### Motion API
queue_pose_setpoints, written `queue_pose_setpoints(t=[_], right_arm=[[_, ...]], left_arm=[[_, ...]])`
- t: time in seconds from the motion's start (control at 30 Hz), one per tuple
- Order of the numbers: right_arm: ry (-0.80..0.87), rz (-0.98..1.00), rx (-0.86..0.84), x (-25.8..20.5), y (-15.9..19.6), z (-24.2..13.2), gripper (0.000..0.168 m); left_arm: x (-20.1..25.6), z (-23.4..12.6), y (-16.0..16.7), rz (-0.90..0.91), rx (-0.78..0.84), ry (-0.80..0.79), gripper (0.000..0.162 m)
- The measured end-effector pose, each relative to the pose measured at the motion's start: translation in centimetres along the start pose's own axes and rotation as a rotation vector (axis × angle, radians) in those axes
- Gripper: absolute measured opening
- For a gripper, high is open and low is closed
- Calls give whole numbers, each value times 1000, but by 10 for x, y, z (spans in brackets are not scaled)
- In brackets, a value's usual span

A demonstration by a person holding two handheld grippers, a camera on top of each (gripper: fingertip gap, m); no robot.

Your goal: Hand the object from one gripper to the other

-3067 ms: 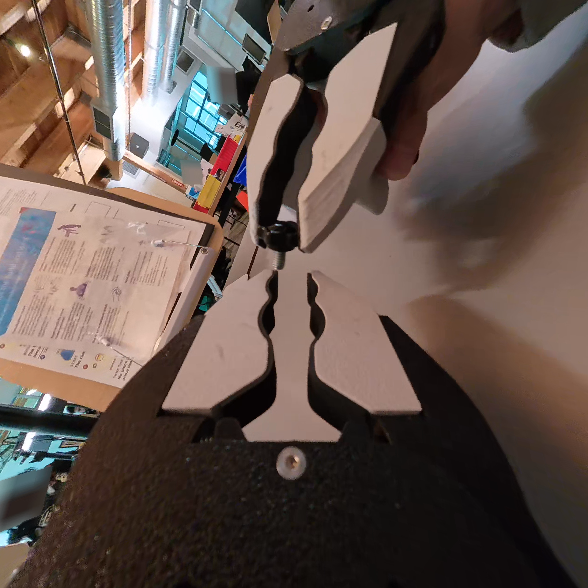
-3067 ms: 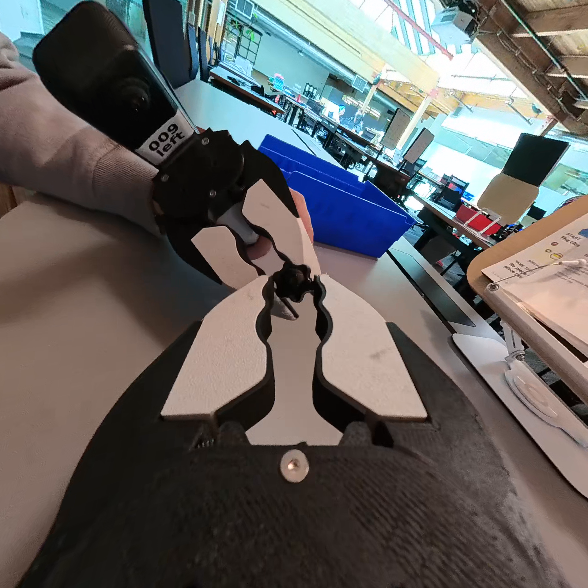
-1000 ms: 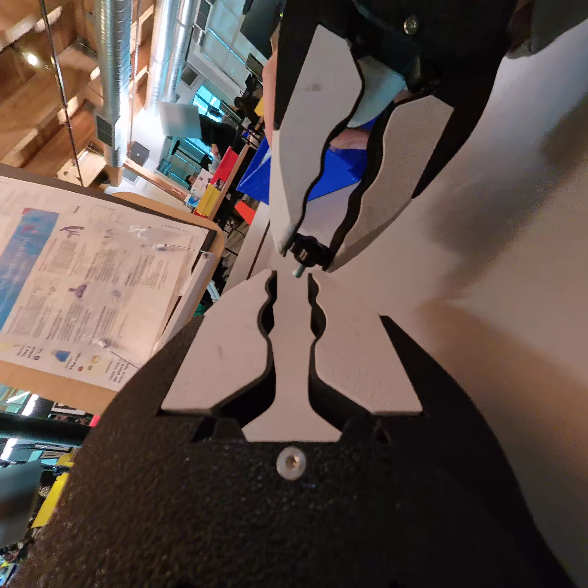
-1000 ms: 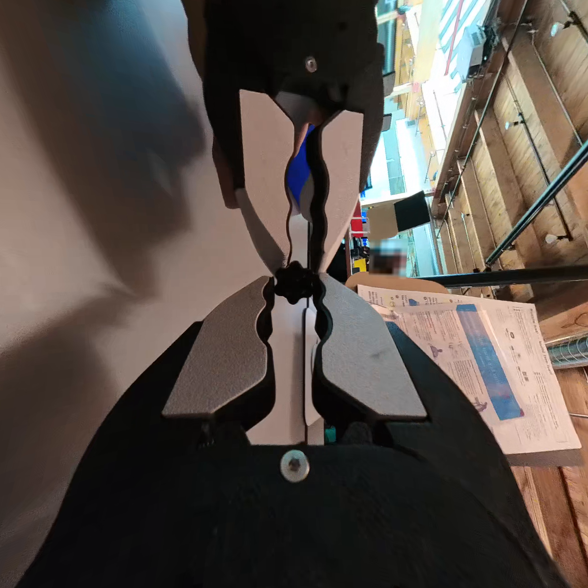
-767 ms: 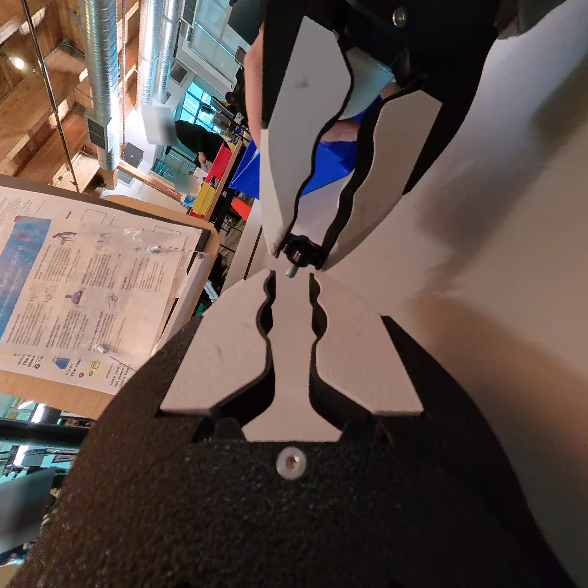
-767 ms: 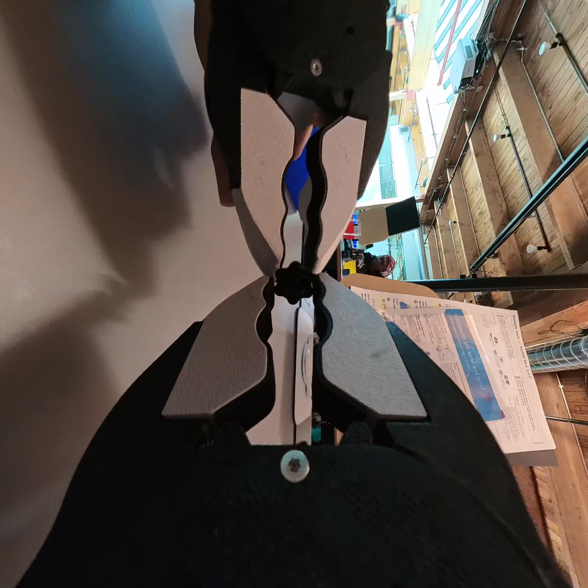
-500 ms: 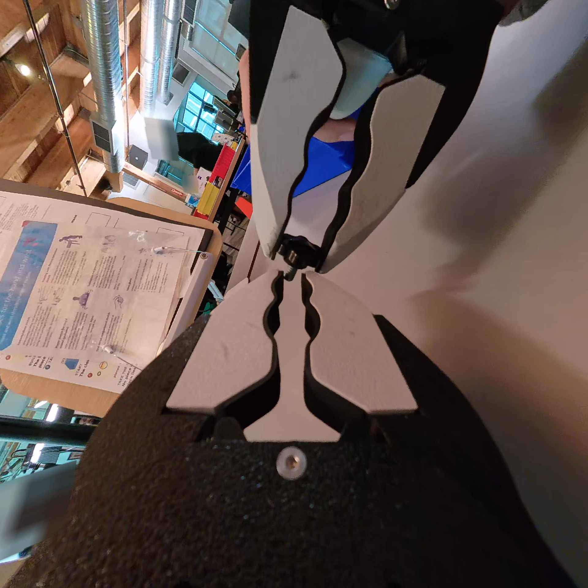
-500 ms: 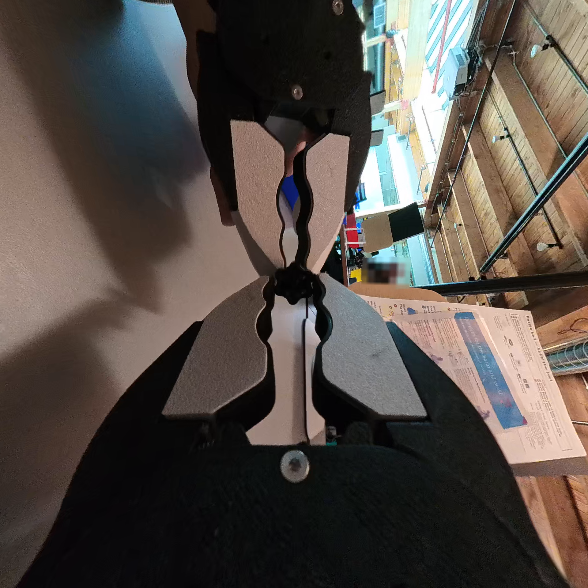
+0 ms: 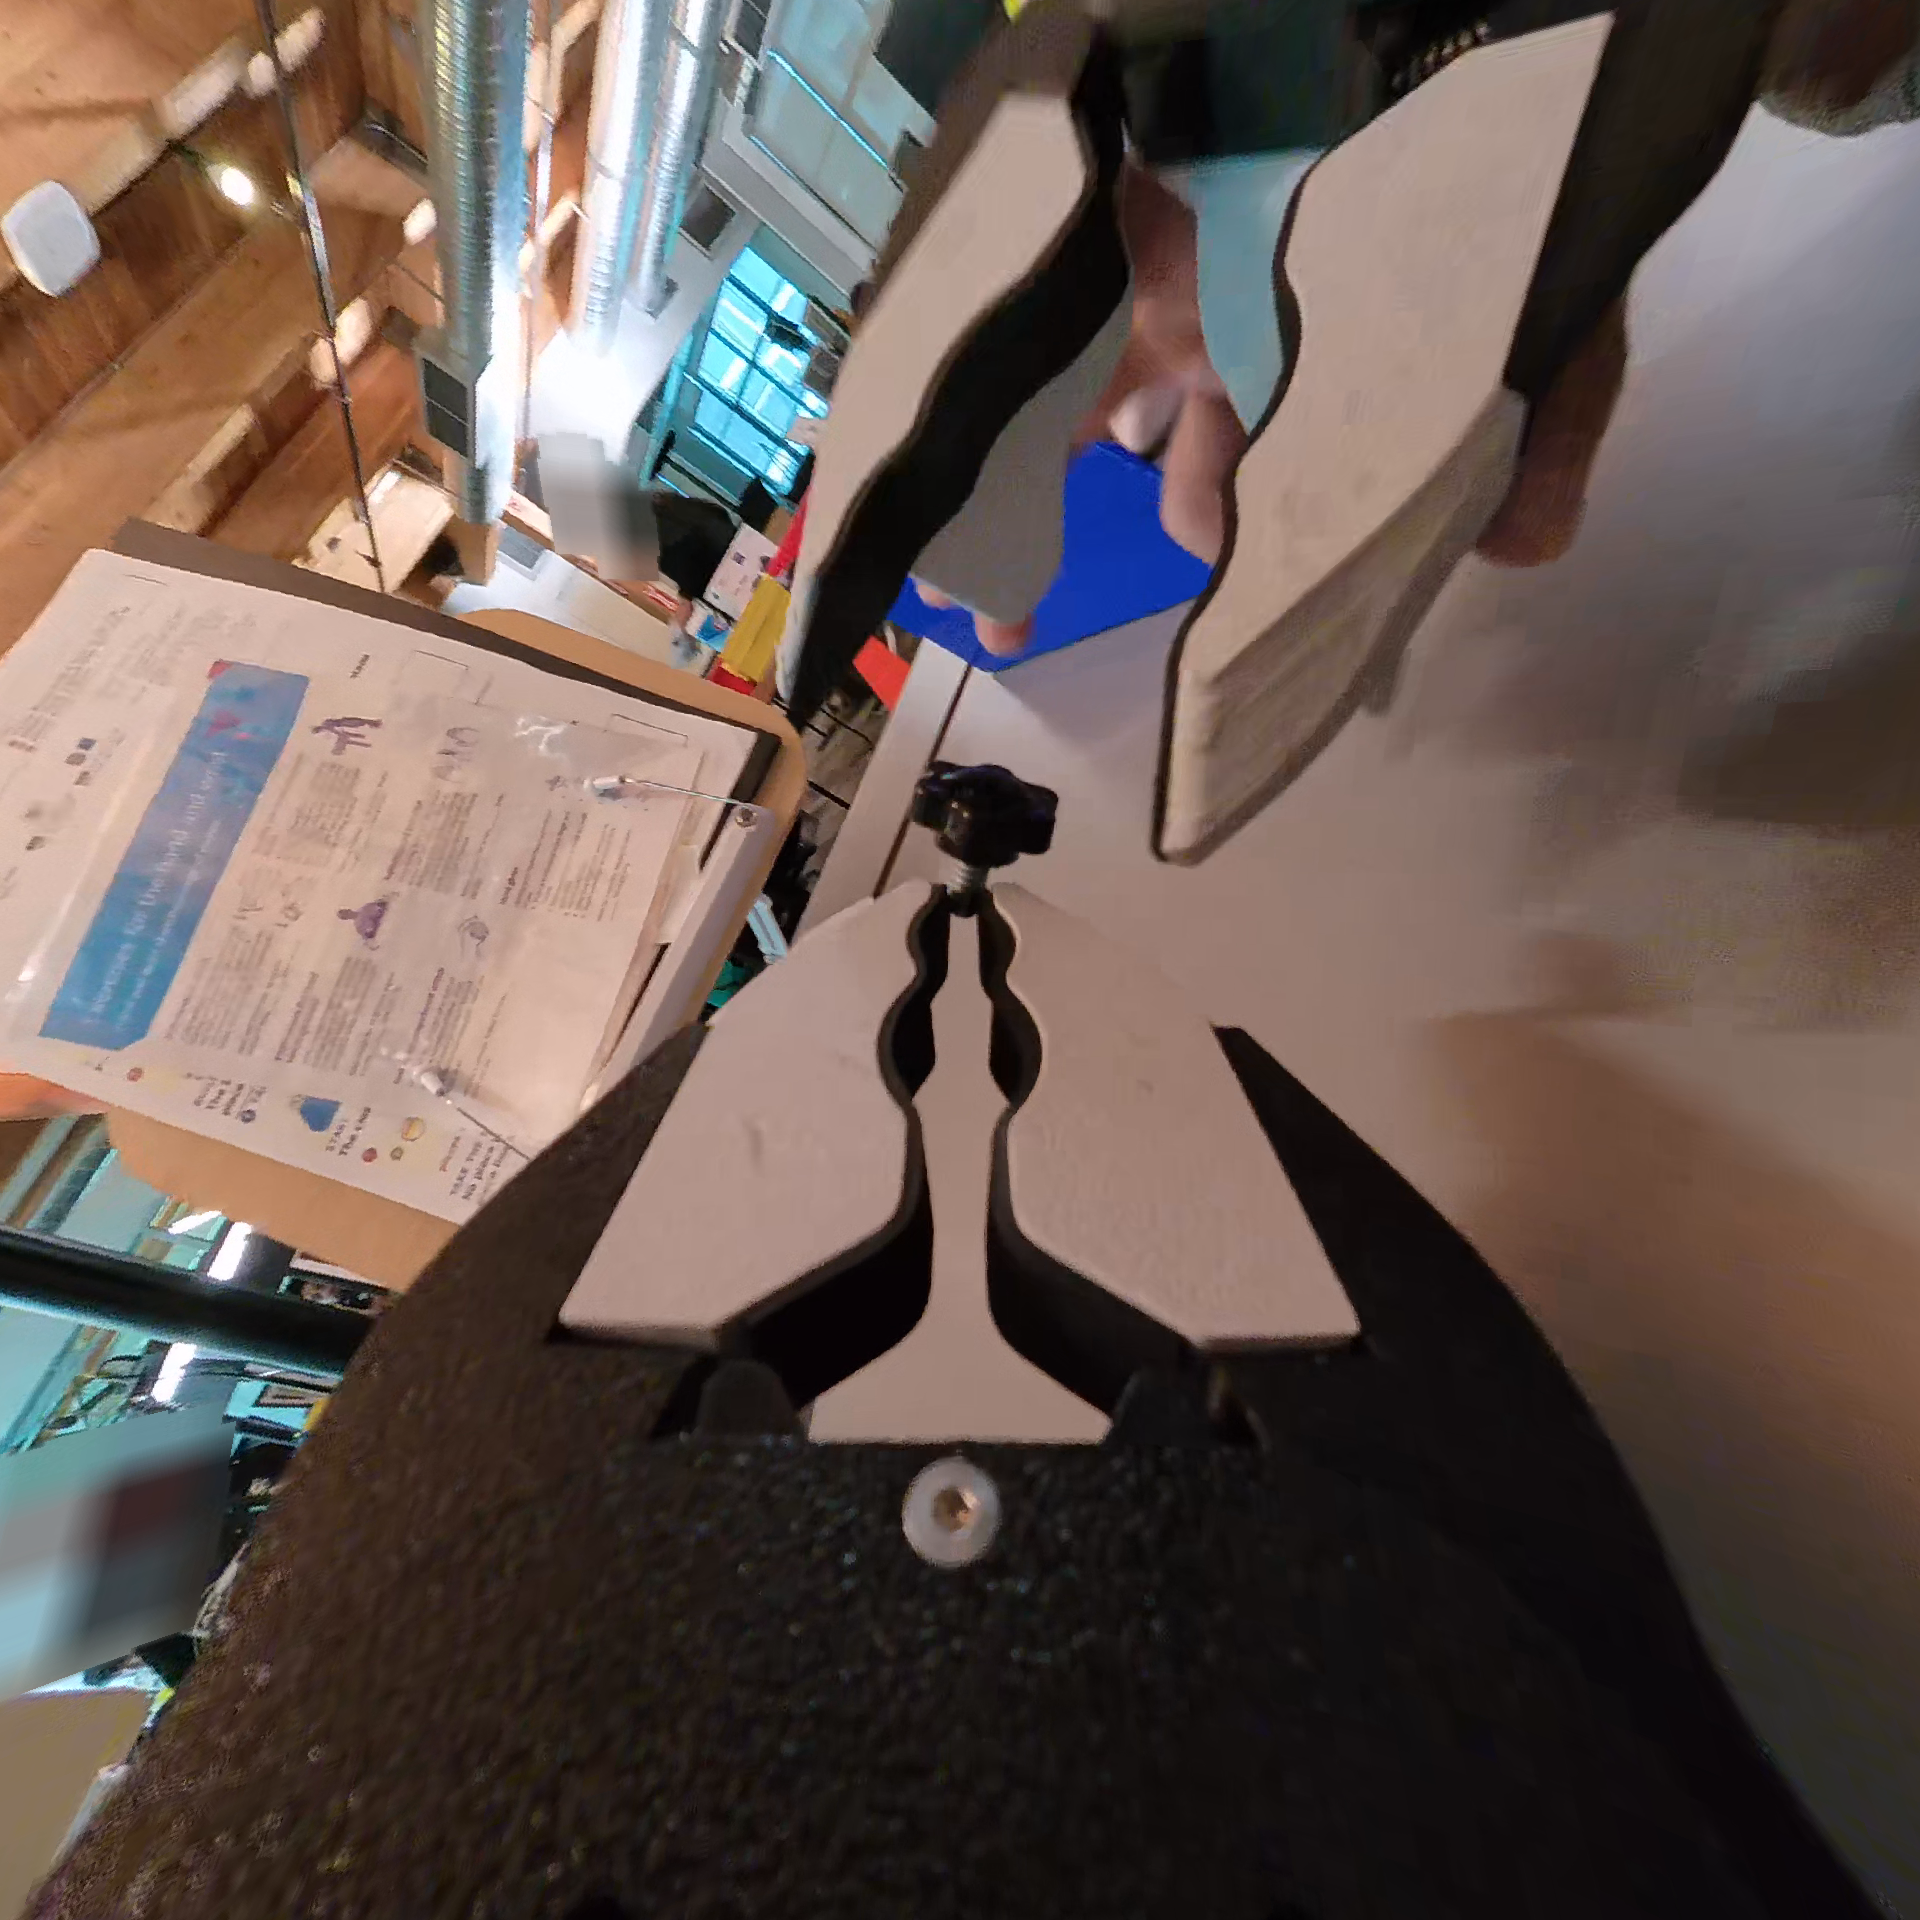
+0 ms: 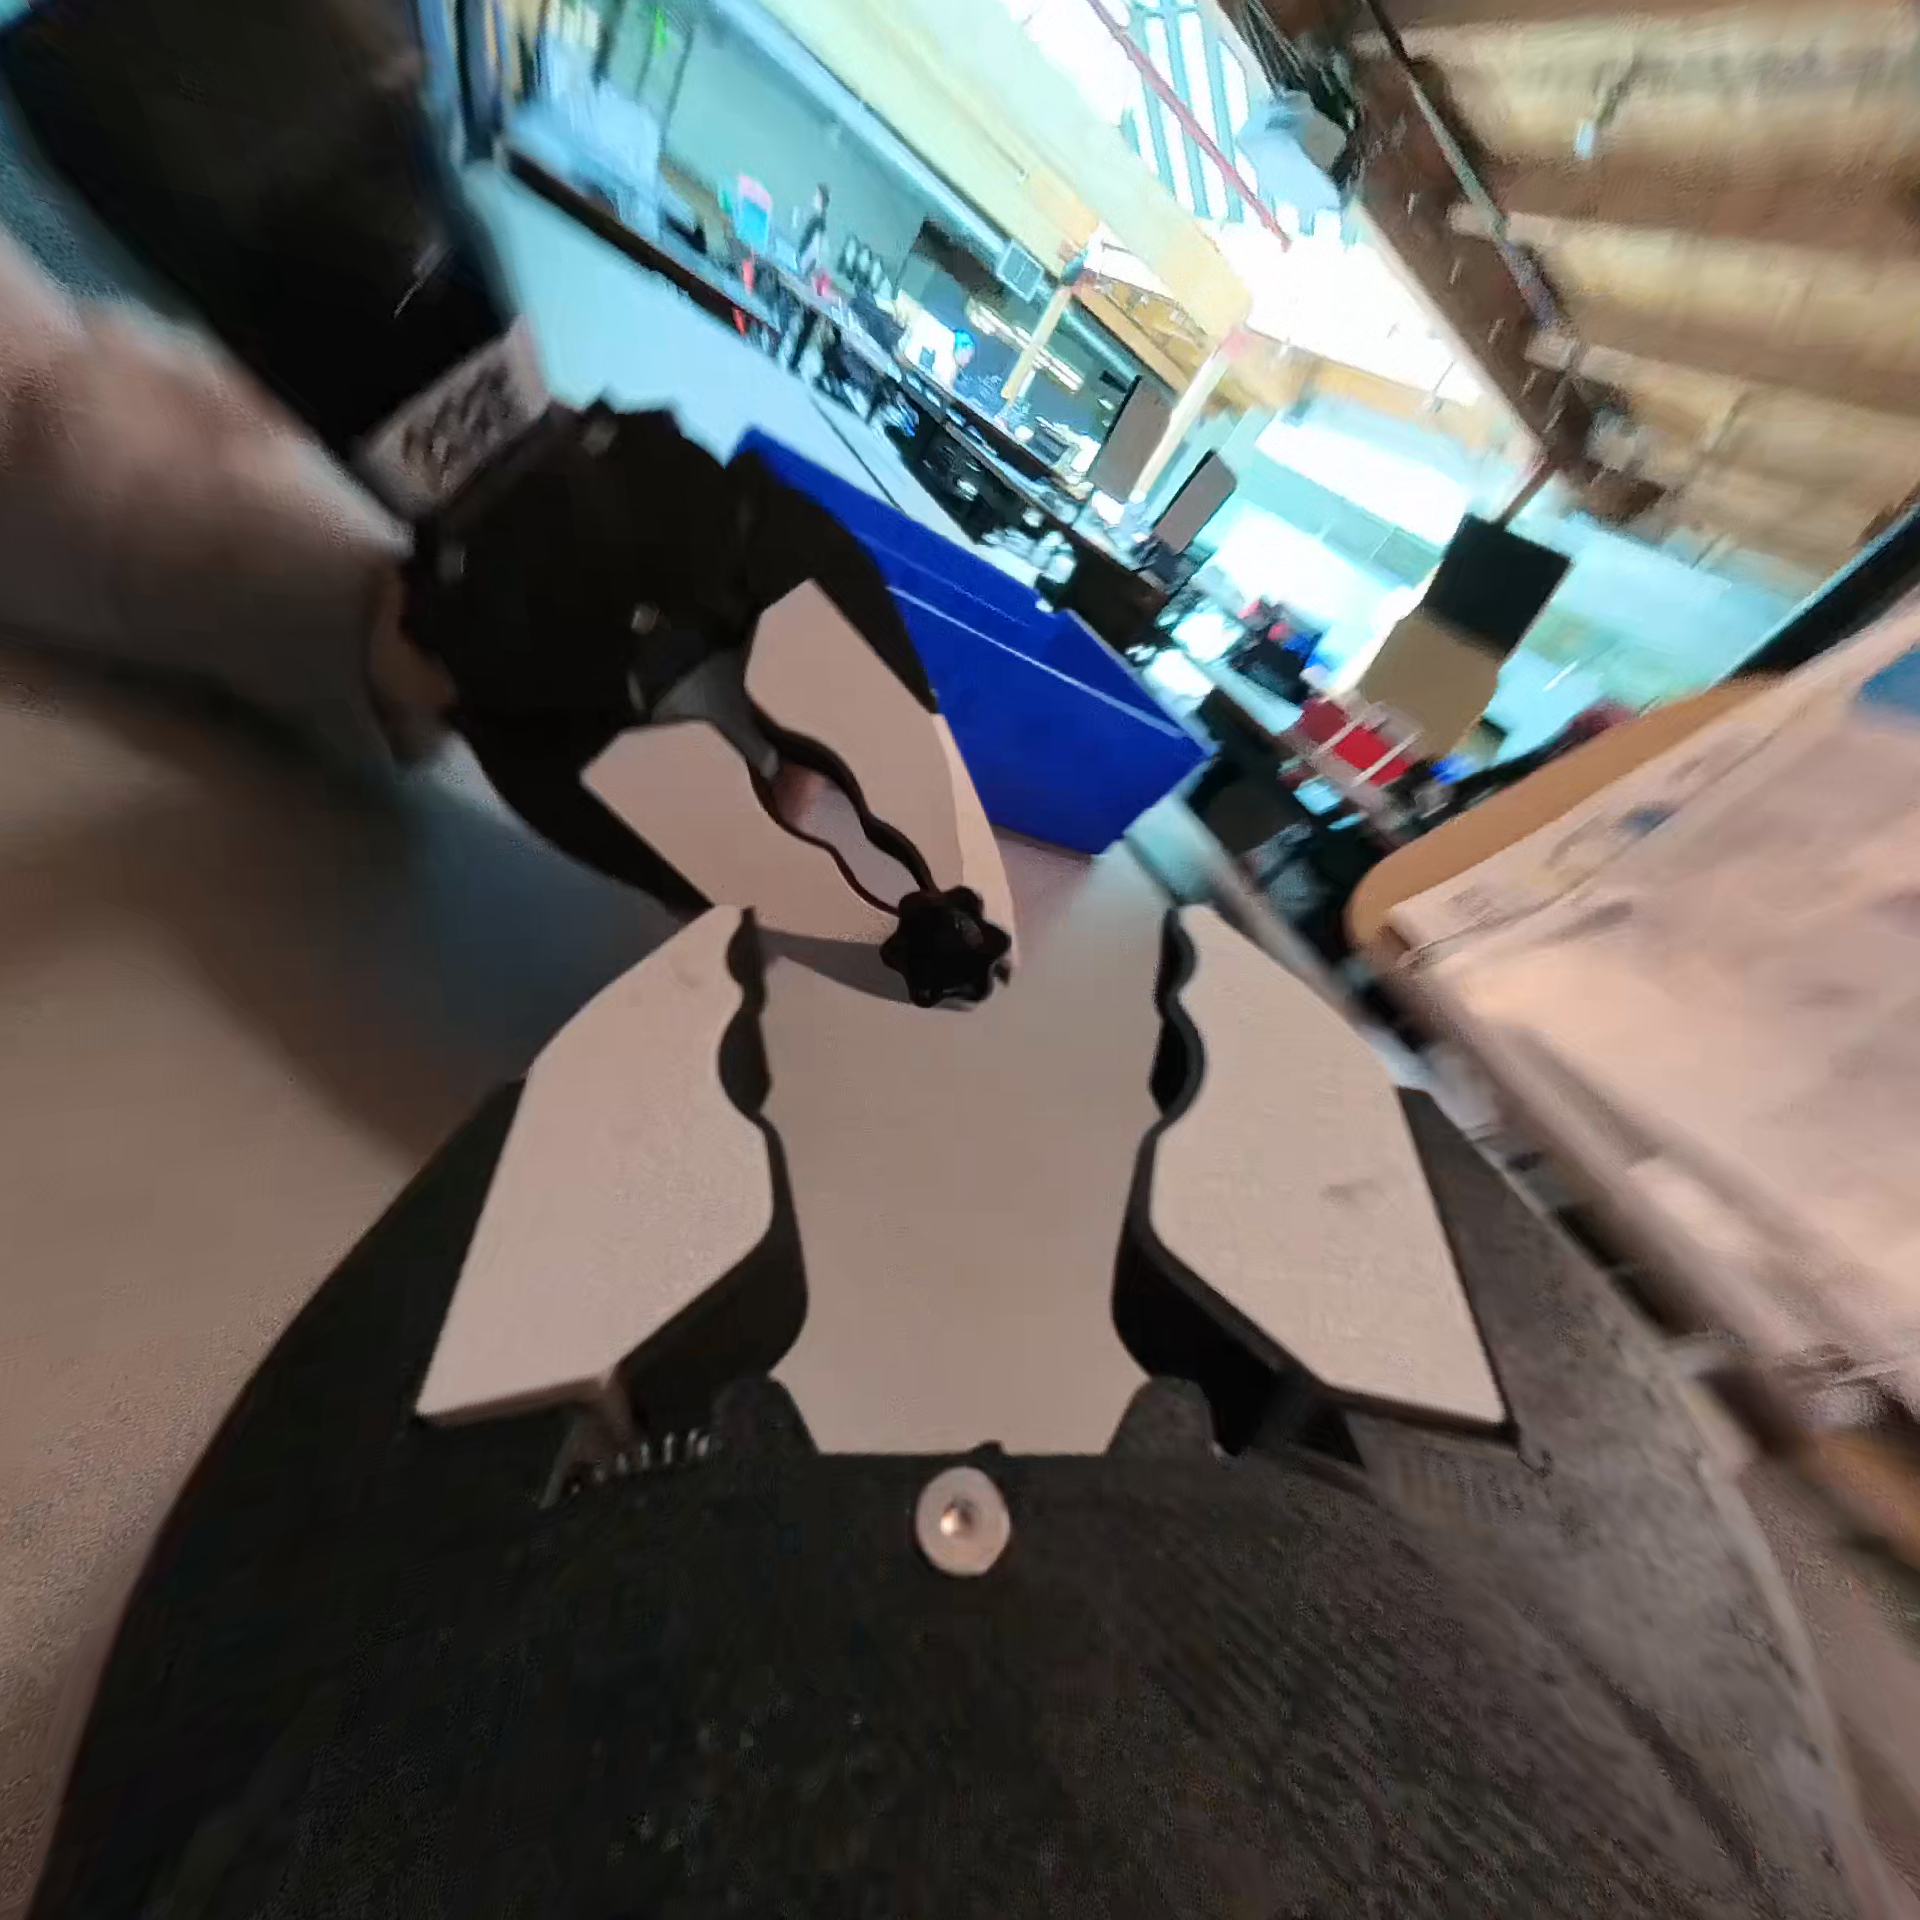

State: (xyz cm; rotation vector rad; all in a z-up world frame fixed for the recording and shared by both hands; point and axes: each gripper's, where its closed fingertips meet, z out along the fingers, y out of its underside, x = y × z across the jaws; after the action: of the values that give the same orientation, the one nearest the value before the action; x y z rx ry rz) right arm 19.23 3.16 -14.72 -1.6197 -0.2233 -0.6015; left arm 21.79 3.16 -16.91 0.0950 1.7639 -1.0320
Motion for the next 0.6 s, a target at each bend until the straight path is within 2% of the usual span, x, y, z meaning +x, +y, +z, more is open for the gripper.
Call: queue_pose_setpoints(t=[0.03, 0.1, 0.17, 0.23, 0.43, 0.6], right_arm=[[-39, 162, 19, 0, -1, 1, 82], [-183, 496, 94, -6, -11, 1, 87], [-311, 756, 225, -7, -27, -4, 73], [-358, 903, 277, -4, -29, -6, 59], [-412, 951, 257, -16, -27, -2, 59], [-437, 978, 286, -18, -29, -3, 41]], left_arm=[[-3, -1, -3, -5, 20, -15, 5], [-6, -4, -11, -22, 73, -32, 5], [-7, -7, -20, -22, 136, -42, 5], [-9, -10, -26, -11, 172, -63, 5], [-10, -16, -41, 13, 256, -75, 4], [-7, -19, -48, 60, 282, -83, 4]])
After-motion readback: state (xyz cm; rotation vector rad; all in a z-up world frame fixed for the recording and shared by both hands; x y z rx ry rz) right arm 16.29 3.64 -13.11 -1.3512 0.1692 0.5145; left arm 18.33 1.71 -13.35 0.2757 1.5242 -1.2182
